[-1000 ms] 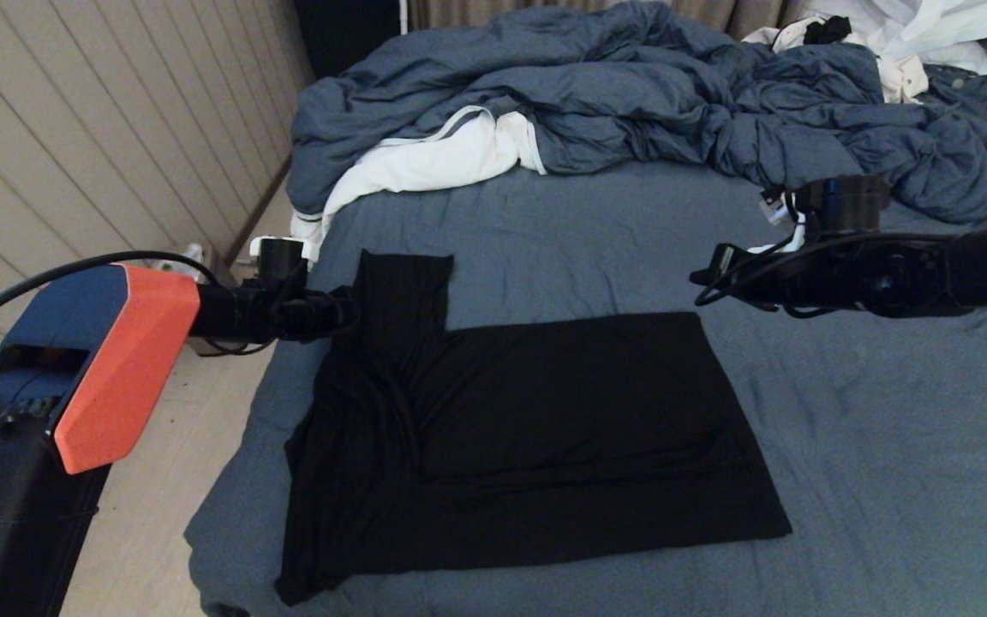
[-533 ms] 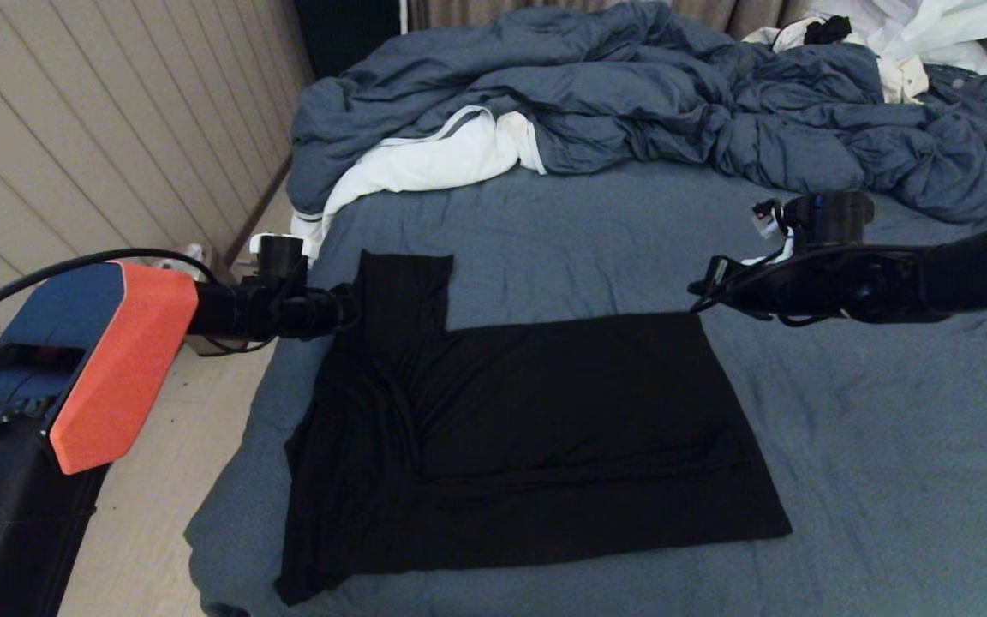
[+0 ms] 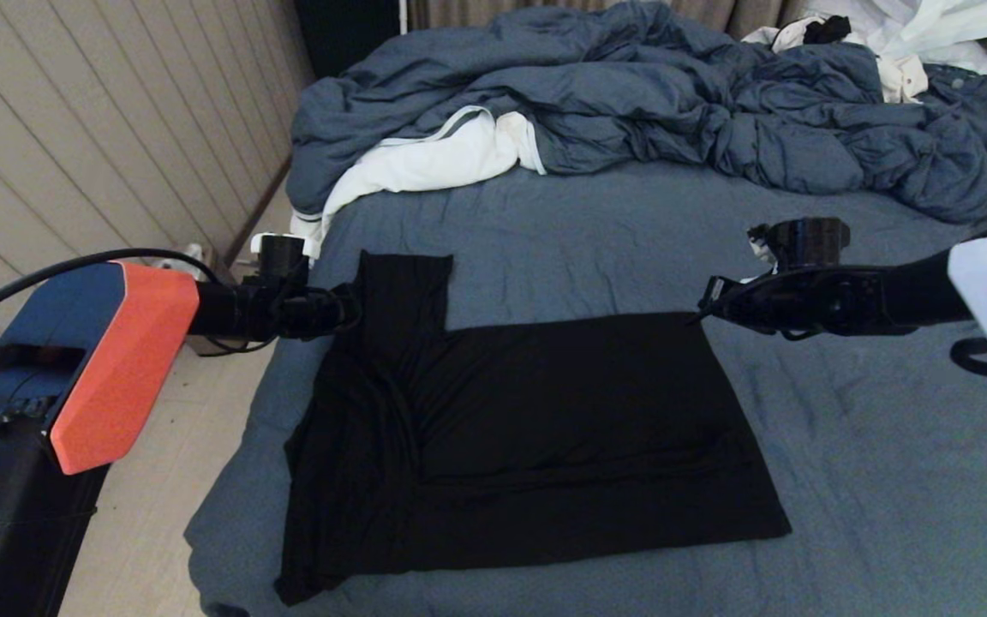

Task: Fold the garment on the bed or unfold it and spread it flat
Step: Fold the black T-shirt

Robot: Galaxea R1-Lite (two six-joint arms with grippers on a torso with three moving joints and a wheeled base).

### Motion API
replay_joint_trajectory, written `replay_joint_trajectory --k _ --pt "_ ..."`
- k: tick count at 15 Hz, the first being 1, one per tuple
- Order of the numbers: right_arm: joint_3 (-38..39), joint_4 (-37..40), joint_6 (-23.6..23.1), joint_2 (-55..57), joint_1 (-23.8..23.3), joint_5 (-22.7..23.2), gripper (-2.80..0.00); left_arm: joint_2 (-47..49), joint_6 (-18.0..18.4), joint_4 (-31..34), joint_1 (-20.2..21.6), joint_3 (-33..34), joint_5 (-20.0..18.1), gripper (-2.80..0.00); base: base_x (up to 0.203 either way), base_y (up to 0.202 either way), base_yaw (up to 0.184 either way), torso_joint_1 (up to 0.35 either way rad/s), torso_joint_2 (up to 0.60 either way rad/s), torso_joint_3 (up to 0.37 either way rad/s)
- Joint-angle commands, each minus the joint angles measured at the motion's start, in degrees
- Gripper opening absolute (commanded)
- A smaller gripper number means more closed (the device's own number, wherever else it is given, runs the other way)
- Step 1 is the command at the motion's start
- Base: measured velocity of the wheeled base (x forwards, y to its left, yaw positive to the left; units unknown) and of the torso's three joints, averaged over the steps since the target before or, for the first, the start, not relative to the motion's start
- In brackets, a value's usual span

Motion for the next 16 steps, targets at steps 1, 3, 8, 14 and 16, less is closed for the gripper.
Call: replay_joint_trajectory --k 1,3,8,14,16 --pt "-0.80 -0.46 -0.14 2.55 0.00 -2.14 0.00 -0.12 -0.18 -0.05 -0.09 0.06 -0.06 -2.80 0.000 0.000 0.000 0.000 0.00 0.000" --pt "-2.33 -0.26 -0.09 4.41 0.01 -2.41 0.00 -0.15 -0.18 -0.14 -0.18 0.06 -0.06 -2.80 0.000 0.000 0.000 0.000 0.00 0.000" --pt "-4.22 -0.50 -0.03 7.63 0.22 -5.37 0.00 0.03 -0.53 -0.14 -0.71 0.06 -0.06 -2.80 0.000 0.000 0.000 0.000 0.00 0.000" --pt "-6.13 -0.41 0.32 9.52 0.53 -6.46 0.00 0.38 -0.53 -0.14 -0.79 -0.03 -0.06 -2.80 0.000 0.000 0.000 0.000 0.00 0.000" --pt "-6.73 -0.17 0.44 9.95 0.62 -6.45 0.00 0.38 -0.53 -0.14 -0.86 -0.03 -0.06 -2.80 0.000 0.000 0.000 0.000 0.00 0.000"
